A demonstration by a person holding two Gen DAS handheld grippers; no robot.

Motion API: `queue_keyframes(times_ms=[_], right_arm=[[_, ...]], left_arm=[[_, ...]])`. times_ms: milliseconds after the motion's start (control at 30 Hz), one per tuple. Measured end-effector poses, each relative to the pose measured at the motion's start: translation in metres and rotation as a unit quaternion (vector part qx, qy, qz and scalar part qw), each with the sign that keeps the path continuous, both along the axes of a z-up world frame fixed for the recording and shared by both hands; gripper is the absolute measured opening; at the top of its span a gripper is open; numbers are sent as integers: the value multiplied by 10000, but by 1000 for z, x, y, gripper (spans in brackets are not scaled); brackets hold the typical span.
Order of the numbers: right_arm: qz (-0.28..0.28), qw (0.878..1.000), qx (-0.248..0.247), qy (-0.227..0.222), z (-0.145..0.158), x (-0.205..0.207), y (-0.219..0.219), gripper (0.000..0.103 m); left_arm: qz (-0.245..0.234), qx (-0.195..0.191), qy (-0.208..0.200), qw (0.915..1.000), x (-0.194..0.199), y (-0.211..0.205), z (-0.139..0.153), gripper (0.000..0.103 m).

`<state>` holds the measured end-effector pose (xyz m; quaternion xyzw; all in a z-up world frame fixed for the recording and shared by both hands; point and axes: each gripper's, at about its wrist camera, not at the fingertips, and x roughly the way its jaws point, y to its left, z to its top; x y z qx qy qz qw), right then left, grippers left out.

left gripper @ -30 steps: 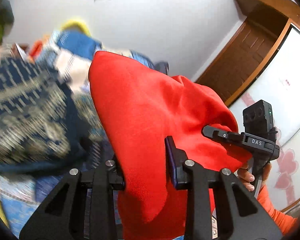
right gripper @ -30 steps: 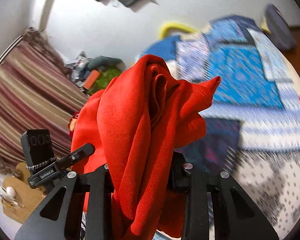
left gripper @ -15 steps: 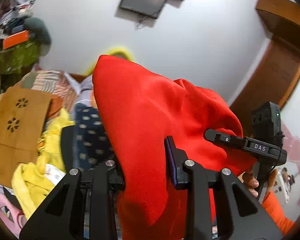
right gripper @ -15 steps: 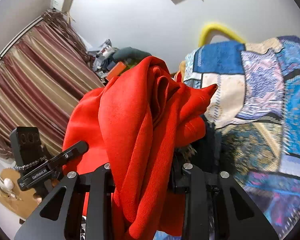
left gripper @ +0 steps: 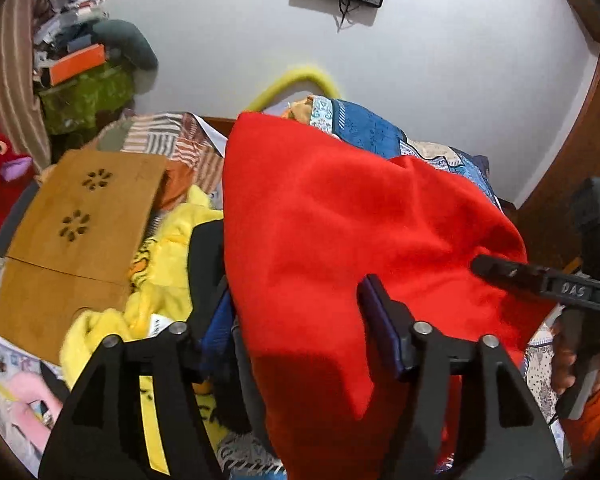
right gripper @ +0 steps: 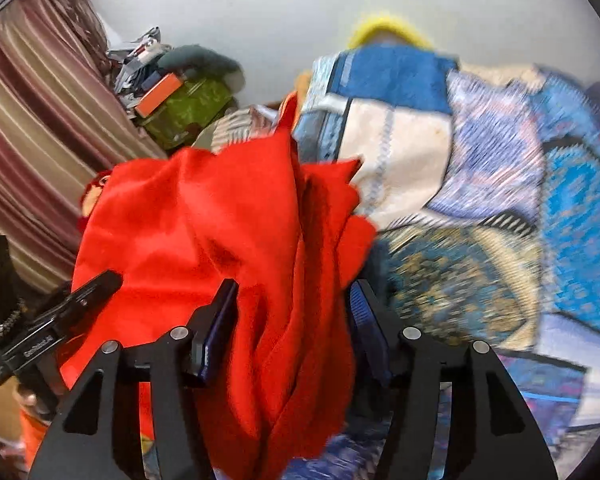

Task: Fold large clothes

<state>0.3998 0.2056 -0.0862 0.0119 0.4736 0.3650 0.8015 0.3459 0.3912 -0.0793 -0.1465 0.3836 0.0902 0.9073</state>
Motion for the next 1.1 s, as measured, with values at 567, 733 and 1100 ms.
queue_keyframes(times_ms=[567,733,1100], right_arm=[[48,9854,-910,-1438,45,-99,-55,67],[-83,9765,-361,-2125,103,-148,-81,67],[-301,9348,1170,-3340,196,-267,-141,67]], left_arm=[[241,910,-12,9956,-117,-58,26,82],[301,1060,-711,9914,-167,-92,80,82],[340,1548,-2725,9490,-299,-188,188,82]])
